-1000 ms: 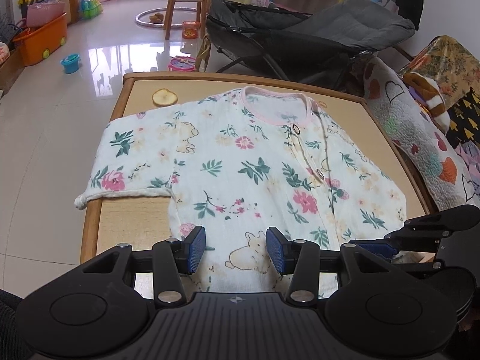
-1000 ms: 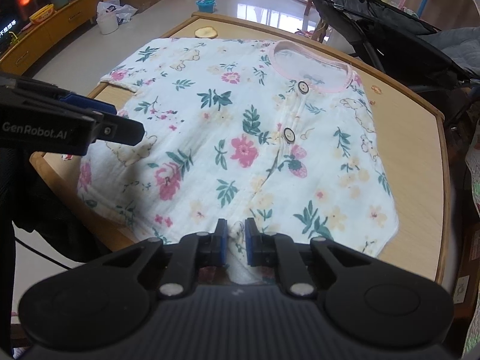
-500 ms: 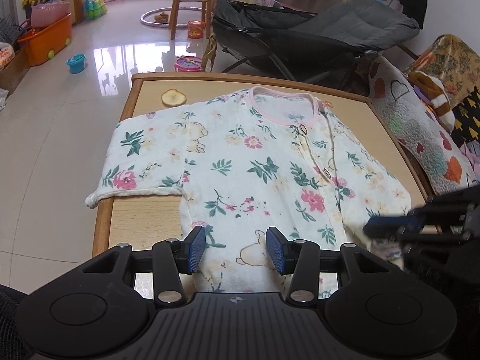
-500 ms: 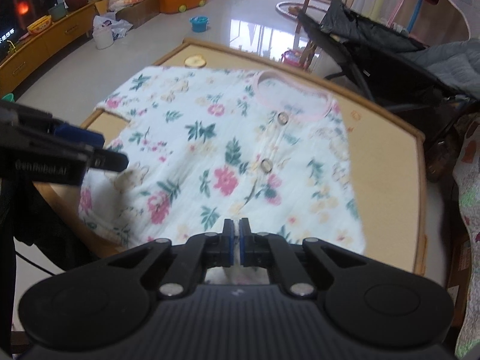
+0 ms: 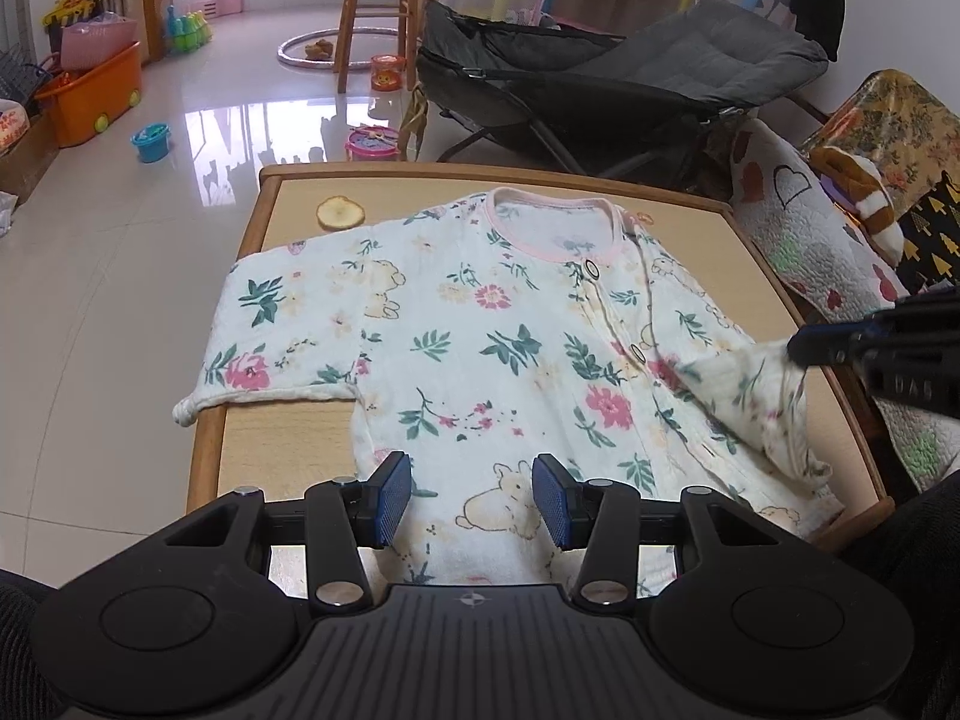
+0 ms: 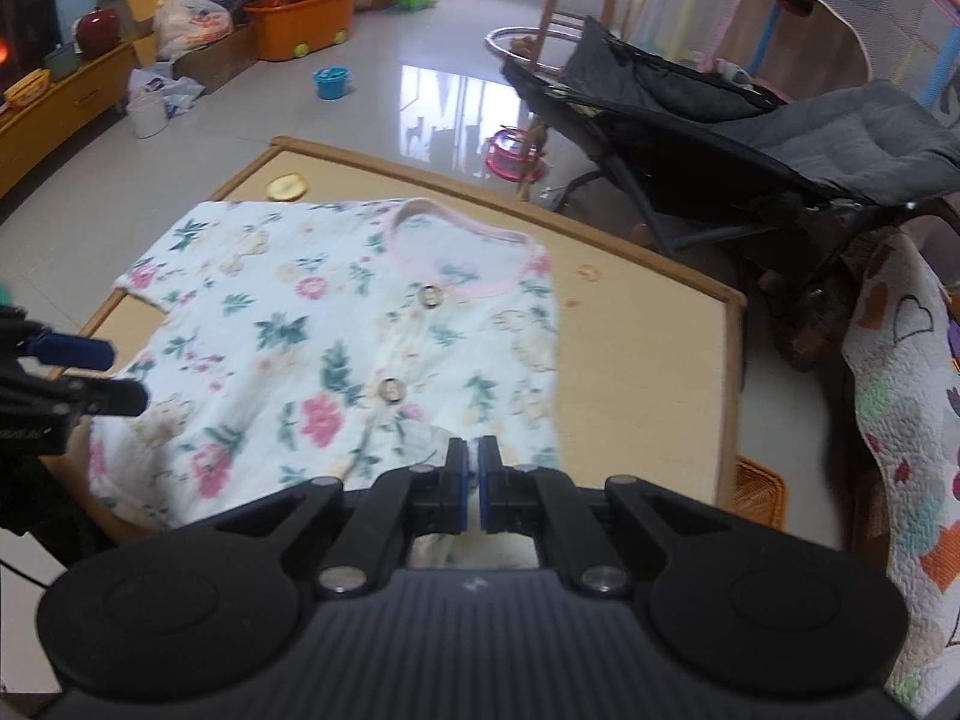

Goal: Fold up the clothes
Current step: 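Pull the other sleeve outward from the body with the right tool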

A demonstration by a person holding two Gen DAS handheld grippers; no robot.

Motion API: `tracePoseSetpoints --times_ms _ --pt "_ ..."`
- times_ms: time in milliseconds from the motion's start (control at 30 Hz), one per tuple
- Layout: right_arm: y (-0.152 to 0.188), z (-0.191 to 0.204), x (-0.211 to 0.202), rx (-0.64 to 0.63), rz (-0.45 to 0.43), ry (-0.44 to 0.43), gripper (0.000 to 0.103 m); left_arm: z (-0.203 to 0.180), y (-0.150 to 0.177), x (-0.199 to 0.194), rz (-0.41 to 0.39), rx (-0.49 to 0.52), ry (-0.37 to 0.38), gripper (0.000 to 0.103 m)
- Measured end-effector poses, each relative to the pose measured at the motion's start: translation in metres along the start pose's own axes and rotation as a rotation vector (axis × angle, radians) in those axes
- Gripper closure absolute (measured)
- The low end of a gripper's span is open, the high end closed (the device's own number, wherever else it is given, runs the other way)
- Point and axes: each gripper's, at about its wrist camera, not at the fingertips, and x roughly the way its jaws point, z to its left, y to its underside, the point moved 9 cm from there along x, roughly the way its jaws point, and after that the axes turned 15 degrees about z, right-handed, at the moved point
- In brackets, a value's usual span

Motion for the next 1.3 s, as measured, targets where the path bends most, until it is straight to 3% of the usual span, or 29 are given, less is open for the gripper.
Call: tracePoseSetpoints --times_ms 633,1300 --pt "-0.005 -0.091 0.022 0.144 0.030 0.146 0.099 -0.009 -0.007 -0.013 -0.008 -0.024 0.038 0.055" --pt "0.013 -0.159 0.043 0.272 0.104 0.282 0.099 -0.025 -0.011 -0.003 0.010 0.015 0.071 0.055"
